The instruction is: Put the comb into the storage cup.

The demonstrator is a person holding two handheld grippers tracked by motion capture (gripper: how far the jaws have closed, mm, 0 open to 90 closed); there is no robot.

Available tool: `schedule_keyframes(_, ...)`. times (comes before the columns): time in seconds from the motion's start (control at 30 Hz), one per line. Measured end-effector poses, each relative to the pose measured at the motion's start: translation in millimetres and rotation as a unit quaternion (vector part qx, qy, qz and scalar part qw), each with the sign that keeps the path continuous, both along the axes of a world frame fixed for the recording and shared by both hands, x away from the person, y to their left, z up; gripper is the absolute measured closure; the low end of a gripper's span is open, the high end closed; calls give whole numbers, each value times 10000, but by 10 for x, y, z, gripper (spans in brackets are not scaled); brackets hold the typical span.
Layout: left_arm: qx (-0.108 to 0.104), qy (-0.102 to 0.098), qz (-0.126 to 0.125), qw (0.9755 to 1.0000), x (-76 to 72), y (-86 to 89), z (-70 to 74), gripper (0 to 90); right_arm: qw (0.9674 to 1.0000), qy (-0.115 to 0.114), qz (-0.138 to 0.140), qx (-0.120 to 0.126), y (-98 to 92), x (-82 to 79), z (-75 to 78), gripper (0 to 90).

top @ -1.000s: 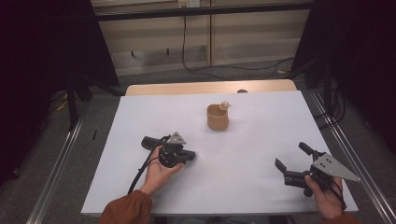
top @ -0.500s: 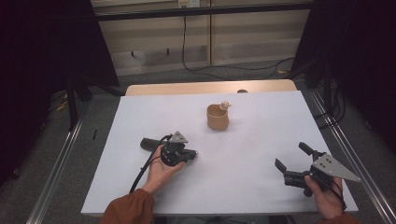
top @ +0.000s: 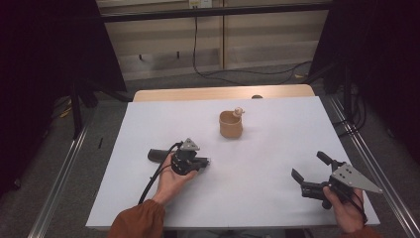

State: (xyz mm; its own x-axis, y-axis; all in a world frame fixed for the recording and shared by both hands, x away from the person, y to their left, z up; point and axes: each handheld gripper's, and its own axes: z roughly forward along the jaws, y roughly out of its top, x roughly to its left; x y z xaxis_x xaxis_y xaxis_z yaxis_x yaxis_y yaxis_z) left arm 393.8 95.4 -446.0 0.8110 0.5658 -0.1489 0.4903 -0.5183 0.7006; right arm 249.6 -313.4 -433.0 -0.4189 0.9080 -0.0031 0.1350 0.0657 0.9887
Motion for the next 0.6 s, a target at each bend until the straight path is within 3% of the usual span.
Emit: schedule_keyframes(0.6, -14, -42, 211, 9998, 99, -36, 1, 900, 10000, -6, 6, 6, 1, 1, 1, 0)
